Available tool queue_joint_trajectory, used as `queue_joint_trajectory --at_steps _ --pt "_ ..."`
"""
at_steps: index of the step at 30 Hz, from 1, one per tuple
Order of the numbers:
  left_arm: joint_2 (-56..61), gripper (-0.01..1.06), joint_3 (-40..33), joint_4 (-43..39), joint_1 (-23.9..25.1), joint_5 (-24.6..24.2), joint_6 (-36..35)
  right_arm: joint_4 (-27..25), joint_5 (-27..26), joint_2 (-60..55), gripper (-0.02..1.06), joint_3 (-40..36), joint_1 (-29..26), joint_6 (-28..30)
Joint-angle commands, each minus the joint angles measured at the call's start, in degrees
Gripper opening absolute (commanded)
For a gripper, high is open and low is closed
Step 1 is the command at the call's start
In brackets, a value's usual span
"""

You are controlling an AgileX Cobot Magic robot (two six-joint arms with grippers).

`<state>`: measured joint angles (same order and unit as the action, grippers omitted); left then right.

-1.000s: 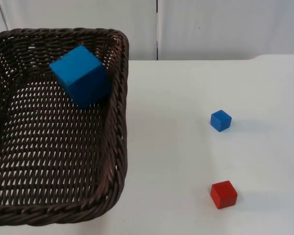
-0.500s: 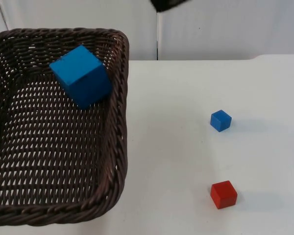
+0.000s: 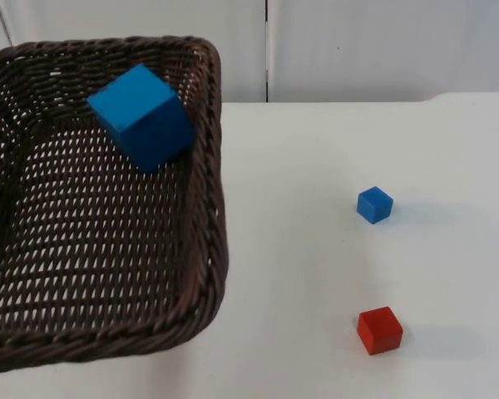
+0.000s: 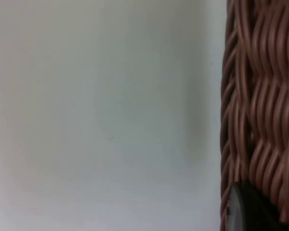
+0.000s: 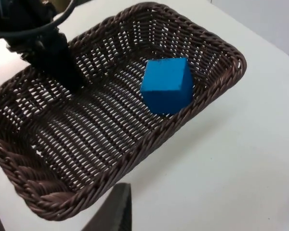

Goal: Pick up the basket with the left hand and place the largest block into the basket with the right hand.

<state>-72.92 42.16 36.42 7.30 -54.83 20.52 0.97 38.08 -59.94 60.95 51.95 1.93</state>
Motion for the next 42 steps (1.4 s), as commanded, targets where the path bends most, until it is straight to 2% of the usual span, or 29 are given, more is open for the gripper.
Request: queue_joint_trajectory --at_steps 1,42 --pt "0.6 0.00 0.2 4.1 0.1 -0.1 0.1 0.3 -0.3 1.8 1.05 -0.8 -0.1 -0.1" --pt "0.4 0.00 0.2 5.1 0.1 0.7 0.2 0.4 -0.2 3.3 1.05 -0.8 -0.1 2.1"
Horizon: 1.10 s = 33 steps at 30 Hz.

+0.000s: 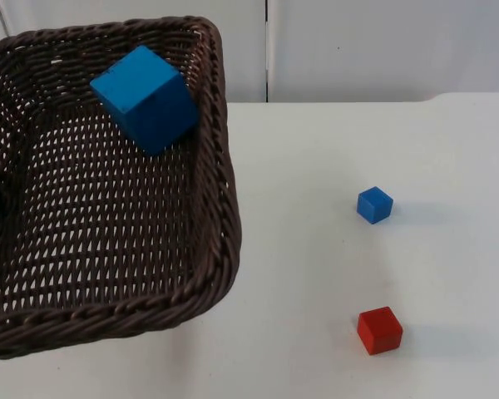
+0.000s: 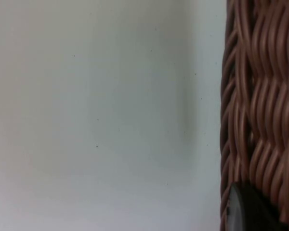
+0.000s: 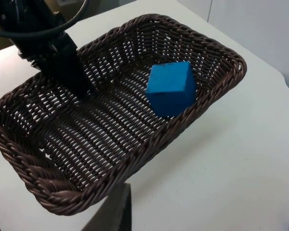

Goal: Pick up the basket with the left hand and place the largest block into the basket with the right hand.

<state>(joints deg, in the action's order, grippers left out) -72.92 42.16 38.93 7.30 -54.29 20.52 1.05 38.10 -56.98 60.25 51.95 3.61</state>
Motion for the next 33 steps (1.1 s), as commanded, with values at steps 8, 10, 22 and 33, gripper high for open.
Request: queue_joint_trajectory --at_steps 8,10,22,33 --pt "-4.6 0.00 0.2 3.3 0.1 0.2 2.2 0.2 -0.2 0.3 1.05 -0.1 -0.1 0.4" --pt "-5.6 0.00 0.2 4.0 0.1 0.7 3.2 0.2 -0.2 0.3 1.05 -0.1 -0.1 0.4" --pt "-18.1 0.00 0.4 8.9 -6.2 16.1 9.2 0.2 0.2 0.3 1.05 -0.1 -0.1 0.4" --pt "-30.5 0.00 3.6 19.2 -7.5 18.9 21.3 0.2 0.0 0.3 1.05 -0.9 -0.1 0.4"
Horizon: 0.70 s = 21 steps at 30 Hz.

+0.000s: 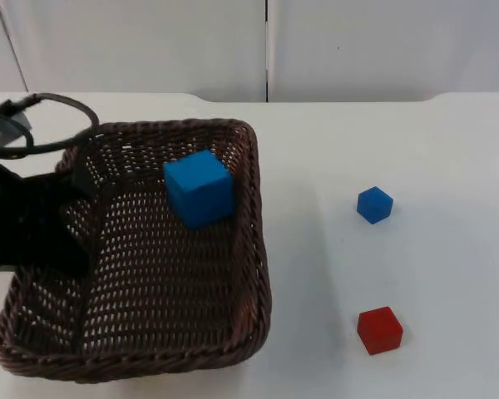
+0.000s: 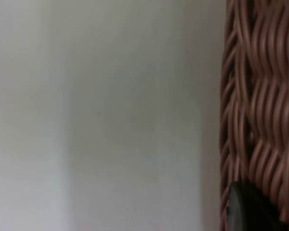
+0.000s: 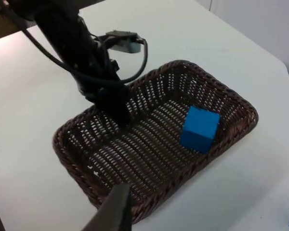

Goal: Pick up the basket with the left hand and place the largest block into the basket with the right hand.

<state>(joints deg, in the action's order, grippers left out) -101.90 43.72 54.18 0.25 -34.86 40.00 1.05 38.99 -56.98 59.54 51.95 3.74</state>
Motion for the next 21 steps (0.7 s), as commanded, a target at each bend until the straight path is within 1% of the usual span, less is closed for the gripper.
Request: queue_joint_trajectory --at_steps 1,2,5,11,16,21 --pt "-2.6 0.00 3.3 3.7 -0.4 -0.9 1.8 0.2 -0.9 0.3 1.05 -0.2 -0.1 0.3" --pt "-2.6 0.00 3.3 3.7 -0.4 -0.9 1.8 0.2 -0.9 0.3 1.05 -0.2 -0.1 0.3" --pt "-6.1 0.00 7.2 3.7 -0.4 -1.3 1.8 0.2 -0.9 0.3 1.05 -0.2 -0.1 0.3" --pt "-9.0 0.00 11.0 3.6 -0.9 -1.8 1.9 0.2 -0.9 0.3 1.05 -0.2 -0.1 0.3" --pt "-12.6 0.00 16.2 3.1 -3.8 -1.9 2.2 0.3 -1.1 0.3 1.05 -0.2 -0.1 0.4" --pt "-15.1 0.00 19.8 2.2 -5.5 -1.9 2.2 0.3 -1.1 0.3 1.05 -0.2 -0.1 1.1"
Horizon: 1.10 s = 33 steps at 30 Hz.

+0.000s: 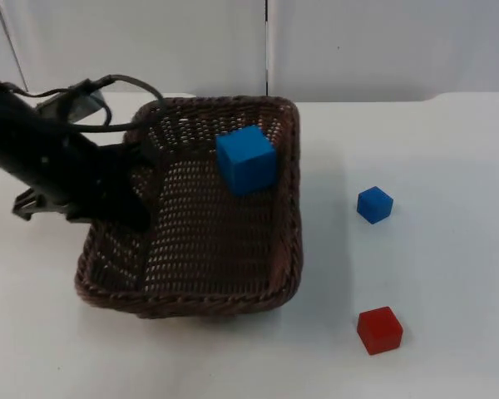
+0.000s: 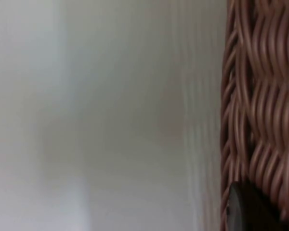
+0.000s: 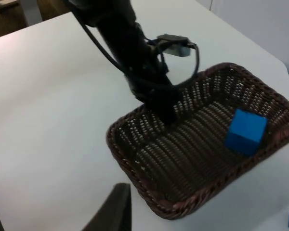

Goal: Pick up the basket with the left hand and place the largest block into the basket with the right hand.

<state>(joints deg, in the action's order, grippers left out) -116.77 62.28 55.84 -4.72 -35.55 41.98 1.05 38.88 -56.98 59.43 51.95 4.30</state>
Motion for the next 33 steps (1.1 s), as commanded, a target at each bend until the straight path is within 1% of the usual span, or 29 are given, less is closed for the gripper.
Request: queue_joint_trajectory --at_steps 1,7,15,30,31,33 --pt "-1.1 0.00 2.0 0.5 -0.6 -1.2 0.2 0.3 -1.0 0.3 1.05 -0.1 -0.1 0.7" --pt "-3.3 0.00 3.8 0.7 -0.7 -0.9 0.2 0.3 -1.0 0.3 1.05 -0.1 -0.1 1.0" --pt "-4.1 0.00 3.8 0.6 -0.7 0.3 1.0 0.3 -1.0 0.3 1.05 -0.1 -0.1 1.3" --pt "-4.1 0.00 3.8 0.8 -0.7 -0.1 1.0 0.3 -0.9 0.3 1.05 -0.1 -0.1 1.3" --pt "-4.1 0.02 3.8 0.8 -0.7 -0.1 1.0 0.3 -0.9 0.3 1.05 -0.1 -0.1 1.3" --pt "-4.1 0.15 3.8 1.6 -0.7 -0.1 1.0 0.3 -0.8 0.3 1.05 -0.1 -0.1 1.3"
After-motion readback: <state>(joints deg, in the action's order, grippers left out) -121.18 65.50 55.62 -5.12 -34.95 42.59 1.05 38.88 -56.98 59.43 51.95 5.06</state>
